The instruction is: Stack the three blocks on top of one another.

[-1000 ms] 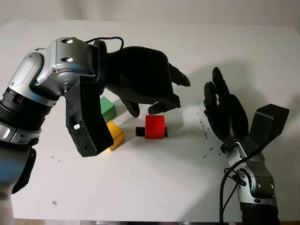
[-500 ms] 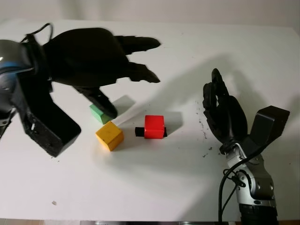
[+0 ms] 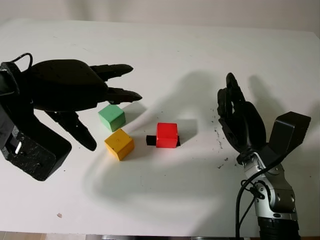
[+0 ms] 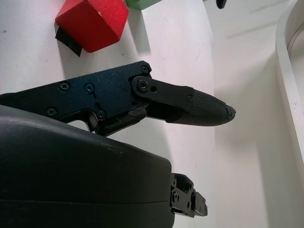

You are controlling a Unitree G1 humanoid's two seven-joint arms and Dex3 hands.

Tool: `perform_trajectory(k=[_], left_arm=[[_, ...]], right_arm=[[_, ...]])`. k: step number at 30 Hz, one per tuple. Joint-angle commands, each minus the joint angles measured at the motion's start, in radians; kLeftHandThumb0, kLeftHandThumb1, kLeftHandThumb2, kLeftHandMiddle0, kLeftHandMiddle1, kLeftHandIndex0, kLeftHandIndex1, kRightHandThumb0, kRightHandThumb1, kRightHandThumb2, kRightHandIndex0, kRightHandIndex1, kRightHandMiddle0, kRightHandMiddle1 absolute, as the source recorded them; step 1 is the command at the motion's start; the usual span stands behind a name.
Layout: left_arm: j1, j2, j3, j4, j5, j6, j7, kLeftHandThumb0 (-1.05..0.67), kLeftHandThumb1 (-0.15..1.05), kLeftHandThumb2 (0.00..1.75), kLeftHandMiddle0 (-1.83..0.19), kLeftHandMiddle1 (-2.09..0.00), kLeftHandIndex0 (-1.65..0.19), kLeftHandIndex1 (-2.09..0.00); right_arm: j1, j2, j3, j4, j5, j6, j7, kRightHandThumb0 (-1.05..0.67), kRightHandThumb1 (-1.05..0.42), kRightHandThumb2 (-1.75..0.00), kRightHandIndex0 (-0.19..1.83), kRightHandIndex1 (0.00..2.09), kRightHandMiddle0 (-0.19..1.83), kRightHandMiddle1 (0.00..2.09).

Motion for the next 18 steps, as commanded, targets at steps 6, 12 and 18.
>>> perform_trajectory(k=[6,12,18], left_arm=[[0.083,-0.062,-0.020,0.004,0.045,-0.036,0.113,-0.92,0.89,0.04,0.18,-0.02,-0.26,-0.10],[0.115,-0.100,-0.042,0.069,0.099,-0.102,0.209,-0.84,0.81,0.03,0.12,-0.06,-0.37,-0.13],[0.113,-0.107,-0.075,0.079,0.123,-0.082,0.196,-0.80,0.80,0.05,0.14,-0.05,-0.39,-0.13]], right_arm=[[0.004,-0.015,-0.015,-0.020,0.013,0.014,0.011,-0.67,-1.05,-0.63,-0.19,0.00,-0.19,0.00],[0.005,-0.030,-0.021,-0.026,0.012,0.028,0.022,-0.67,-1.05,-0.64,-0.19,0.00,-0.19,0.00],[0.008,-0.031,-0.021,-0.033,0.010,0.032,0.017,-0.67,-1.05,-0.64,-0.19,0.00,-0.19,0.00]])
